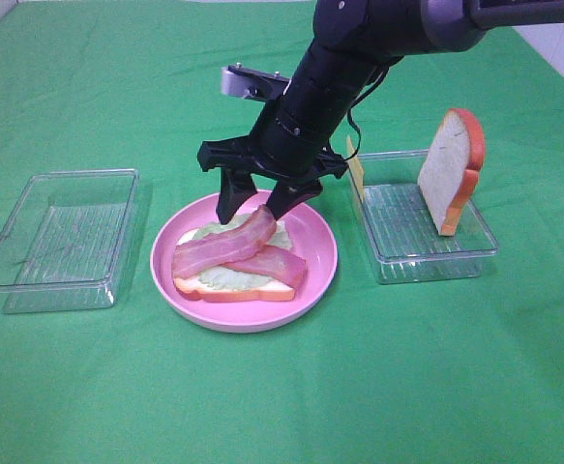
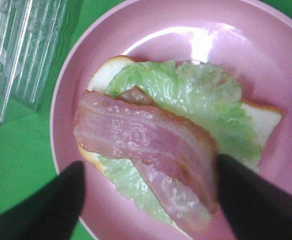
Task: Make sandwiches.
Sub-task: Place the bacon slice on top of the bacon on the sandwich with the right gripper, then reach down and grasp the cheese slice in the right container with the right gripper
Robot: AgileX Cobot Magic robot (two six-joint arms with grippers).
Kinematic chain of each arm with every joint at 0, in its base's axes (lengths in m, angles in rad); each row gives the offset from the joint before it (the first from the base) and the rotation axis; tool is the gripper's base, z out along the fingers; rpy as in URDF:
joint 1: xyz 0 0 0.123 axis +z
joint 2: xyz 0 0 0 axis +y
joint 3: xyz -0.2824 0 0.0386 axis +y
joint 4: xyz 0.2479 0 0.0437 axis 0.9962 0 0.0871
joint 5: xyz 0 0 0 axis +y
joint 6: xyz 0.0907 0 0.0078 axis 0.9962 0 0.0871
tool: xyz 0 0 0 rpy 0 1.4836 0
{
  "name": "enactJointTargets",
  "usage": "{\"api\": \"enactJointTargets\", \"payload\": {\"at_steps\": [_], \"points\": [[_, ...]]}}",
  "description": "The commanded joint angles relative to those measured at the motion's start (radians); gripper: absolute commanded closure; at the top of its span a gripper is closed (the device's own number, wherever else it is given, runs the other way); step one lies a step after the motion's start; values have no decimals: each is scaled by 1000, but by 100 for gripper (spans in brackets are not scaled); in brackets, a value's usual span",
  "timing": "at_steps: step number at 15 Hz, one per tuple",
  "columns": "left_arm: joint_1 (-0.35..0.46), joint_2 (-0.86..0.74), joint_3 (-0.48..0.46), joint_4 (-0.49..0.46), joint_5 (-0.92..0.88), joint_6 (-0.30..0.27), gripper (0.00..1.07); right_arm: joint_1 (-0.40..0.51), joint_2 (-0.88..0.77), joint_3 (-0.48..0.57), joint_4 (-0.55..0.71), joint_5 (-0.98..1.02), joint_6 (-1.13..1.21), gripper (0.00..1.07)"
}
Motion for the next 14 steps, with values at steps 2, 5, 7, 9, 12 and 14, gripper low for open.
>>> {"api": "enactJointTargets", "payload": {"at_steps": [2,5,7,9,12,14], "points": [[-5,-15,2,-11,-14,-8,6,-3,-1,-7,-21,63,14,8],[-5,-15,2,-11,-14,-8,6,-3,-25,-7,-21,101,38,8],[-5,-15,2,-11,-14,-8,6,-3,-79,-7,-23,107,41,8],[-5,-15,2,-11,-14,-8,6,-4,-136,-40,-109,162,121,8],[-5,-15,2,-11,-14,-8,6,-4,-130,-166,-349,272,262,8],[-5,-15,2,-11,-14,-8,6,-4,-89,-296,-528,346,337,8]]}}
